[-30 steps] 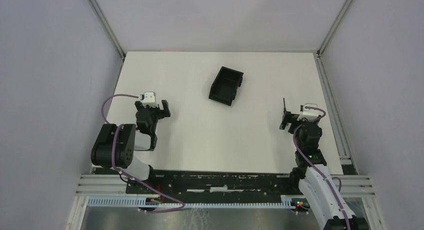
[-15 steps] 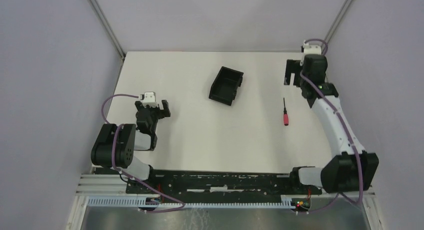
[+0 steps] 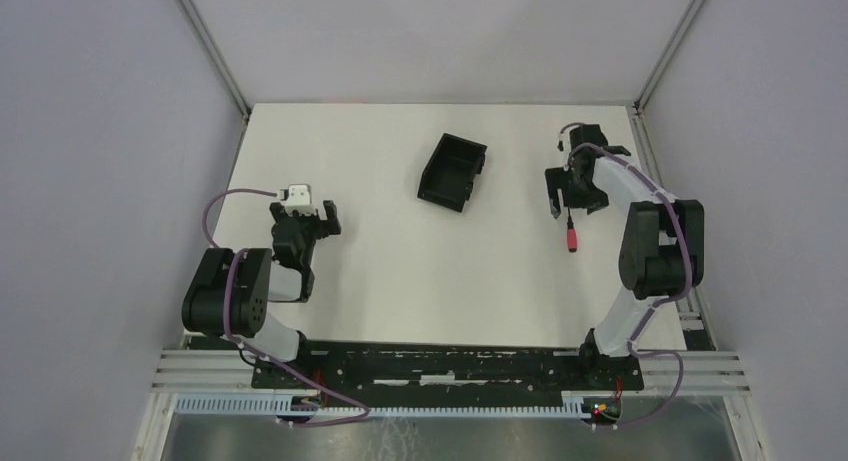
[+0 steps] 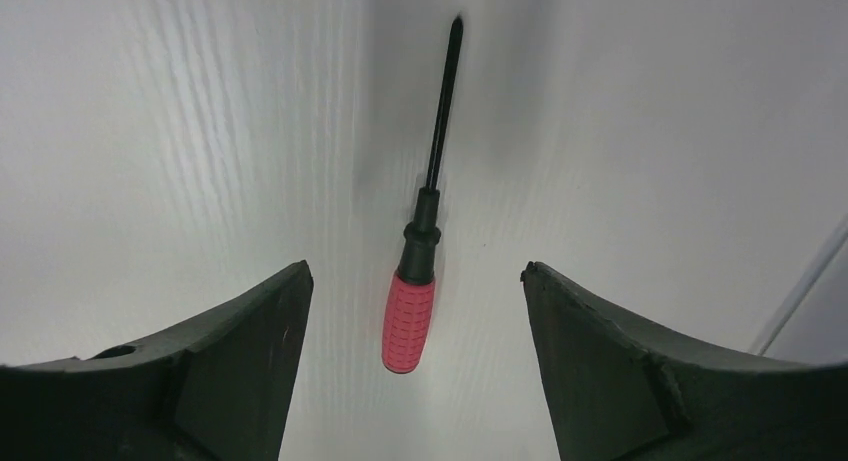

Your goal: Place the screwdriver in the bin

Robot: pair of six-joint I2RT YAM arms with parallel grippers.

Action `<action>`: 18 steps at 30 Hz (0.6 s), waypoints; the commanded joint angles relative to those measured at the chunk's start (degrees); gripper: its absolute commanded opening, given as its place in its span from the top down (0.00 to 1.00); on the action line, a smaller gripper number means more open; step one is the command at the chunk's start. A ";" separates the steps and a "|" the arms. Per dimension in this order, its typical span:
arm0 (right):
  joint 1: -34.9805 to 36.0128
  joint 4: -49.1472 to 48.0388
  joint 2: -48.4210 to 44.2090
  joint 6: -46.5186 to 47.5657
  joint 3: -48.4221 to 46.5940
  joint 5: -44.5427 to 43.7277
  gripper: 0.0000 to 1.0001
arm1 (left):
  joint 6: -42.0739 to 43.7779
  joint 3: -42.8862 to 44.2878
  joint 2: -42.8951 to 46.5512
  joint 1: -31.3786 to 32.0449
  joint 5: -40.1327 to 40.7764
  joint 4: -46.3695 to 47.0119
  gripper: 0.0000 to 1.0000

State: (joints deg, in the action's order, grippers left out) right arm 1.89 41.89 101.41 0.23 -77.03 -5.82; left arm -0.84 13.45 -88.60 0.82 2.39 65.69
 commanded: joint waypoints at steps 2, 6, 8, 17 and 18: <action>-1.23 -3.89 1.65 -0.14 8.32 0.99 0.24 | -0.83 0.87 0.35 -0.25 -0.55 1.59 0.00; -1.59 -7.17 2.35 -1.86 12.81 1.94 0.41 | -0.83 0.87 0.35 -0.21 -0.54 1.63 0.00; -1.57 -8.28 2.86 -1.98 14.17 2.83 0.56 | -0.83 0.87 0.35 -0.26 -0.55 1.63 0.00; -1.57 2.46 2.88 -1.47 -0.72 2.04 1.00 | -0.83 0.82 0.35 -0.21 -0.52 1.63 0.00; -1.57 5.21 2.99 -1.53 -4.09 2.31 1.00 | -0.83 0.83 0.35 -0.27 -0.54 1.61 0.00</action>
State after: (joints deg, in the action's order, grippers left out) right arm 0.56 41.36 104.86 -1.43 -69.65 -3.29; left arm -0.84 13.45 -88.60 0.82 2.39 65.69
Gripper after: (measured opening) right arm 0.100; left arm 0.997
